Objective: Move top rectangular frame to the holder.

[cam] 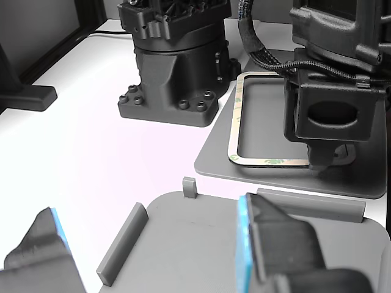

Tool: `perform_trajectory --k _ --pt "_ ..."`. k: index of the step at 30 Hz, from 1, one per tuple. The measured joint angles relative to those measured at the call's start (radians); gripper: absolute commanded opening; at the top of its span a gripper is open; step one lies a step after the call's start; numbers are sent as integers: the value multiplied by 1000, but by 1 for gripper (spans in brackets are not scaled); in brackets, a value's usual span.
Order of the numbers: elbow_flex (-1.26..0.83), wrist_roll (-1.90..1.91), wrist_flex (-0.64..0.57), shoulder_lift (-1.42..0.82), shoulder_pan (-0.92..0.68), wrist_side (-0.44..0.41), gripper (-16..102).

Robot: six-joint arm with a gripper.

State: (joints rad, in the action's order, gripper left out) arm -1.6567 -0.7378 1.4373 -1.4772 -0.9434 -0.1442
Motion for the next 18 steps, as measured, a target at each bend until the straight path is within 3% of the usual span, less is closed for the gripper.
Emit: perform_trajectory --k 8,18 --pt "241 224 201 18 55 -97 -11" --pt "295 692 209 -41 104 -186 -11"
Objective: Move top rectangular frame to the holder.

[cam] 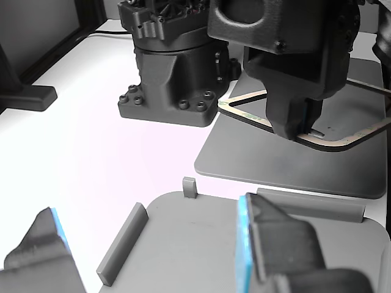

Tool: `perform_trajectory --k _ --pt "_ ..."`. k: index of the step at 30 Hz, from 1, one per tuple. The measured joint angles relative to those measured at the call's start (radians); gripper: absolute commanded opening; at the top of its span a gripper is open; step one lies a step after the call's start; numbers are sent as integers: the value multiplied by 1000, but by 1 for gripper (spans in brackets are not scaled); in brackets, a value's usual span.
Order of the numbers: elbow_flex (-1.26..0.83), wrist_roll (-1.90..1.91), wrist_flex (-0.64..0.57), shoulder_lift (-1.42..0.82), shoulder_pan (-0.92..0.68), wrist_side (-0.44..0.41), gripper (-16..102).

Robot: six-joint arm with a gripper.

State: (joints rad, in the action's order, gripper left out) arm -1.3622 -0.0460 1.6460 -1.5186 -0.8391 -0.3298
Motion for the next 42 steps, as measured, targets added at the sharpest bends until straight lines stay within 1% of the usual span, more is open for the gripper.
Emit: perform_trajectory --k 7,16,22,31,36,42 --pt "5 307 0 -31 77 -5 -11" --pt "6 569 0 -75 187 -9 -11" --pt "8 577 -6 -78 276 -9 -11" --pt "-2 586 -110 -72 370 -11 -11" --pt "46 555 -149 -9 413 21 -11" --pt "107 506 -155 78 456 58 -11"
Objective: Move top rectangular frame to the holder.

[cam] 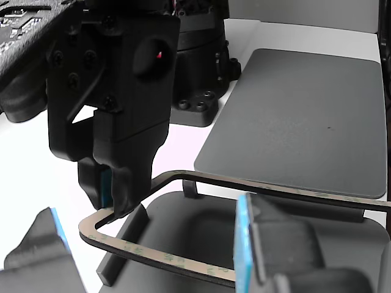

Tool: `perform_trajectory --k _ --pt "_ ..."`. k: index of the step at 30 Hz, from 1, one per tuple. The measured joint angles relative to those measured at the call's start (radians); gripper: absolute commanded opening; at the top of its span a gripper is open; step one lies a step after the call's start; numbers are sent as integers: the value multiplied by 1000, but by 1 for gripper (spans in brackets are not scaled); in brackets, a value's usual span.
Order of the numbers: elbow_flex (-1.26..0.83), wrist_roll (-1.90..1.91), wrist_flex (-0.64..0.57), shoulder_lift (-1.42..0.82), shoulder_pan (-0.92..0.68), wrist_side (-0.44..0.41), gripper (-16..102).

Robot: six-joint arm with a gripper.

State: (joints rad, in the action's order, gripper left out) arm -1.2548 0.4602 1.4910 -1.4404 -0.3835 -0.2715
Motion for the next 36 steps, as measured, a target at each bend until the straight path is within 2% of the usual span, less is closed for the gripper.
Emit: perform_trajectory --k 10,36 --pt "100 -71 31 97 23 12 -11" --pt "132 -83 66 156 49 51 -11"
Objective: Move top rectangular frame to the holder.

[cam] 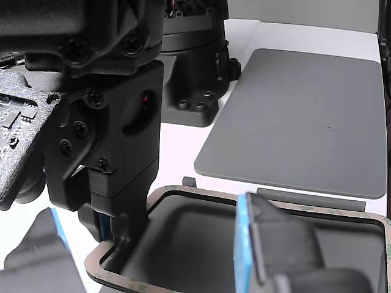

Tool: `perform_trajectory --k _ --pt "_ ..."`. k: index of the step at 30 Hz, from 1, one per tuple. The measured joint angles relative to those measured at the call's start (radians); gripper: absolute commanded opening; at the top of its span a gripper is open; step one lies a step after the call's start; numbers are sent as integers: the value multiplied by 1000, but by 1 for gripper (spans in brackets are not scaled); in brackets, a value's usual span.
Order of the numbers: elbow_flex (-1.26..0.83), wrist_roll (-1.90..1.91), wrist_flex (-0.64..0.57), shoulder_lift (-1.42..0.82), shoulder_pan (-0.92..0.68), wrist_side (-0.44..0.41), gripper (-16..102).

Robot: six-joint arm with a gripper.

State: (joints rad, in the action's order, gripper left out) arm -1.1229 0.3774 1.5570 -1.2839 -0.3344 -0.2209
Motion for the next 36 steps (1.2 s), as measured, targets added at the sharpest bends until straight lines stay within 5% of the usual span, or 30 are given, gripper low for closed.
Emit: perform_trajectory --k 36 --pt "-81 -14 -60 2 14 3 -11"
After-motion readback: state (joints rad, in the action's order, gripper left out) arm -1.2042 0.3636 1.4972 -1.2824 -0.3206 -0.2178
